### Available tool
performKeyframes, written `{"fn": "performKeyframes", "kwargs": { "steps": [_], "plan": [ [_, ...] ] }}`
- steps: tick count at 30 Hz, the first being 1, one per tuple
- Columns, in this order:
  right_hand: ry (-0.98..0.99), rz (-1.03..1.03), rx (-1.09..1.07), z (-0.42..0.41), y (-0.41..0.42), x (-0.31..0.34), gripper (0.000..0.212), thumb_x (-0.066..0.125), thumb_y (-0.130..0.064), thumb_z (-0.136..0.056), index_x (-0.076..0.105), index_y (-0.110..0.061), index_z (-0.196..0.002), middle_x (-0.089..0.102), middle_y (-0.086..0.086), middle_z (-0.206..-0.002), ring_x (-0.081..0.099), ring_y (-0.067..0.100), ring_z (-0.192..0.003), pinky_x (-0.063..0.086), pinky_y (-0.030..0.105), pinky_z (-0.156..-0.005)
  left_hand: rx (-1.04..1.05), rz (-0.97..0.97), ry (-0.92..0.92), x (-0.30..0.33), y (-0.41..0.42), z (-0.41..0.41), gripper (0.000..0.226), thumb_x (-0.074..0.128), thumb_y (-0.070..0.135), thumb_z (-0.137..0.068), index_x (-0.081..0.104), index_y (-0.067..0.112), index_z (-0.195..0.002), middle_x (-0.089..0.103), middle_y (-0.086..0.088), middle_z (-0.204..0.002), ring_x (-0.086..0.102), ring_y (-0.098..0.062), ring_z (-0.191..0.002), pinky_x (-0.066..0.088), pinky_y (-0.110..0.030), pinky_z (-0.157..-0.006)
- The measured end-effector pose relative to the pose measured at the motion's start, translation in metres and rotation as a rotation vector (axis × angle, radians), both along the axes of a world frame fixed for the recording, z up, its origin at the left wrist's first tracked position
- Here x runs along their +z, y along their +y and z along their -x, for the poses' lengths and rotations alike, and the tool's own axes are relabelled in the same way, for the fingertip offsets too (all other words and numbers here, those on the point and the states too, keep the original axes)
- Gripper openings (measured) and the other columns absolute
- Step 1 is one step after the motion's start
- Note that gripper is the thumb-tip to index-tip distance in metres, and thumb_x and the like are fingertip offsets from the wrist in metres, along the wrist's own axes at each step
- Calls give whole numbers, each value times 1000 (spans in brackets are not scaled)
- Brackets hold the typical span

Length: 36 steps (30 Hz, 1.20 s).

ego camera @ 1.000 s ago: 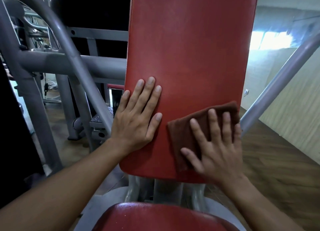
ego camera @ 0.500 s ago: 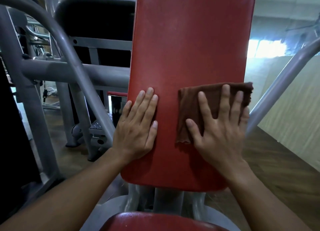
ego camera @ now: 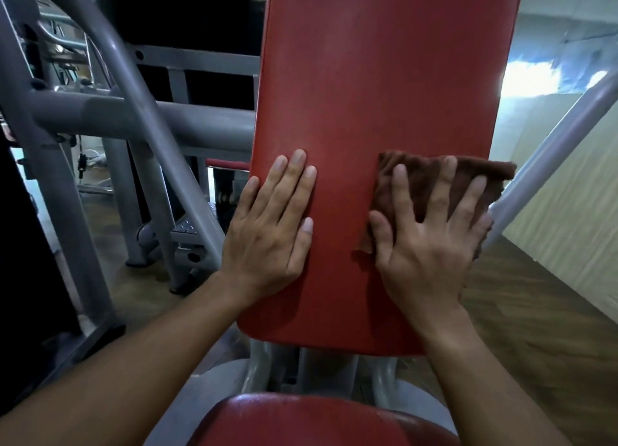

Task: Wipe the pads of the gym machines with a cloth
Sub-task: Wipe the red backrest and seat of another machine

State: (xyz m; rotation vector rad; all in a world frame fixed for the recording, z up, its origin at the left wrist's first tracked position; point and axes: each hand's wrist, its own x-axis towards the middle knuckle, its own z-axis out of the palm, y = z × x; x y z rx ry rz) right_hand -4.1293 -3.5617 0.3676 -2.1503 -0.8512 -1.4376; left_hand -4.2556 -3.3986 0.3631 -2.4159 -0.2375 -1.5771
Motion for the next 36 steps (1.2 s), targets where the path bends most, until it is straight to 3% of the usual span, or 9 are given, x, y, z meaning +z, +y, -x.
{"fn": "performKeyframes", "kwargs": {
  "steps": [4,8,12,15,19,23,28,33,36],
  "plan": [
    [-47,-77,122,-12,-14,-8,48,46,-22,-105,38,-5,-150,34,29,-153,29,52,-142,24,60,-115,-171,89,89,-7,-21,10,60,50,18,-95,33,3,-150,23,-16,-160,17,-27,-151,18,-45,-122],
    [152,-30,294,19,-43,1,44,37,-25,-109,49,1,-141,40,31,-149,34,48,-141,28,53,-117,-359,182,313,-36,-65,30,59,57,3,-86,44,-1,-144,41,-15,-152,35,-25,-145,36,-44,-114],
    [609,264,346,71,-89,-14,52,27,-36,-109,54,-4,-140,41,22,-152,33,41,-144,24,51,-117,-343,549,682,-71,-100,67,61,49,6,-90,35,-1,-149,34,-14,-157,27,-25,-149,28,-42,-118],
    [942,680,381,102,-104,-52,63,15,-47,-104,50,-13,-145,41,16,-155,28,37,-148,20,59,-120,-223,719,872,-95,-112,84,59,39,19,-96,33,-5,-148,33,-23,-156,30,-34,-146,31,-51,-116],
    [1297,1100,226,133,-111,-91,83,-3,-69,-82,6,-37,-158,-3,-1,-168,-9,34,-153,2,62,-118,43,891,1094,-120,-134,102,66,18,41,-97,31,7,-153,26,-12,-161,25,-28,-149,27,-50,-118],
    [1275,947,178,133,-113,-94,64,7,-57,-97,16,-36,-157,8,-4,-168,-4,28,-154,0,58,-120,119,807,1097,-136,-141,110,62,23,40,-99,34,9,-152,30,-12,-160,28,-28,-148,26,-49,-117],
    [1137,936,249,128,-97,-105,62,18,-45,-97,39,-25,-152,30,11,-162,19,36,-151,18,57,-120,144,810,1088,-135,-137,111,62,18,43,-100,29,14,-155,25,-6,-163,21,-23,-151,18,-45,-120],
    [1188,1031,189,111,-77,-119,59,23,-62,-95,15,-53,-152,4,6,-168,-1,41,-152,1,60,-119,179,873,1141,-132,-137,108,66,4,43,-96,10,21,-158,6,3,-166,2,-14,-153,3,-38,-124],
    [1172,1015,137,111,-73,-117,62,21,-66,-94,11,-50,-154,5,8,-168,-1,43,-151,3,62,-119,177,889,1146,-130,-134,110,67,2,43,-95,6,21,-158,3,5,-166,-2,-11,-153,2,-37,-124]
  ]
}}
